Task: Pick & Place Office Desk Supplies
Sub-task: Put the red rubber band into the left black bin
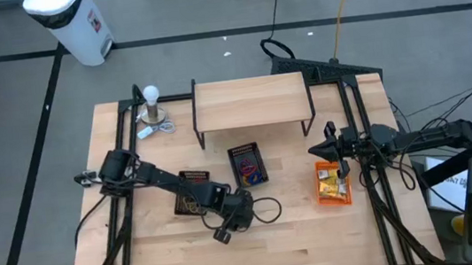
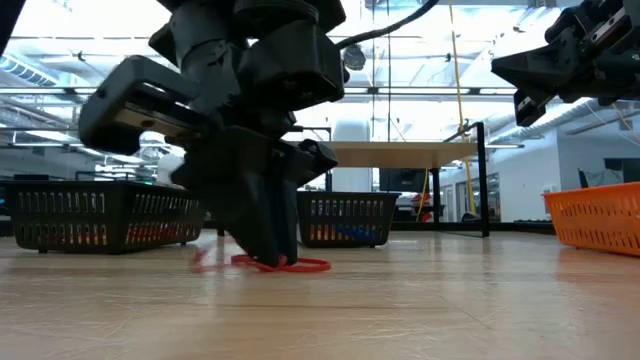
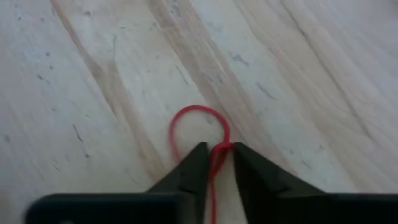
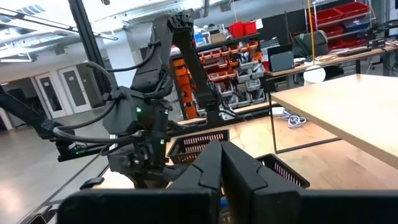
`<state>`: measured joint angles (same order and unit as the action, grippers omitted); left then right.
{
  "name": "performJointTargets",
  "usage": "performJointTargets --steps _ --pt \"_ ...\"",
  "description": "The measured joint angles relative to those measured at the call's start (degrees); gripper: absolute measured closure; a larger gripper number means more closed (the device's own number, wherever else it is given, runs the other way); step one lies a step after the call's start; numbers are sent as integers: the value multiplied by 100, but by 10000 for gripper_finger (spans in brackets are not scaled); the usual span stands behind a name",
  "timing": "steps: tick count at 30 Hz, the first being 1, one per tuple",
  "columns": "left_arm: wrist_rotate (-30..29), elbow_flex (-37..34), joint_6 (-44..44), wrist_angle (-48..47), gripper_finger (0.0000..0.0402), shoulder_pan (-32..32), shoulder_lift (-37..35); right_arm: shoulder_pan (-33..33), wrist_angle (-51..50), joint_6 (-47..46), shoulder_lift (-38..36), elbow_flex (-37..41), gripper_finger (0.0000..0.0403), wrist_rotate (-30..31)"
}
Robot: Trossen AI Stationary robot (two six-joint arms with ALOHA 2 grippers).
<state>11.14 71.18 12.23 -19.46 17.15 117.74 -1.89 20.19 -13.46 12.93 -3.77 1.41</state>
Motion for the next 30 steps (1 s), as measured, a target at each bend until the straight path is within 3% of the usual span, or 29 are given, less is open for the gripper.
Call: performJointTargets --steps 4,10,23,30 --pt "134 1 110 -7 391 19 54 0 -33 0 0 0 403 0" --pt "-173 -60 116 -76 398 149 -450 0 -35 -2 -2 0 403 0" --pt "-1003 -33 243 -451 401 525 -3959 0 2 117 -4 0 403 0" --pt "-1288 -33 336 -891 401 438 -5249 0 8 328 -6 1 403 1"
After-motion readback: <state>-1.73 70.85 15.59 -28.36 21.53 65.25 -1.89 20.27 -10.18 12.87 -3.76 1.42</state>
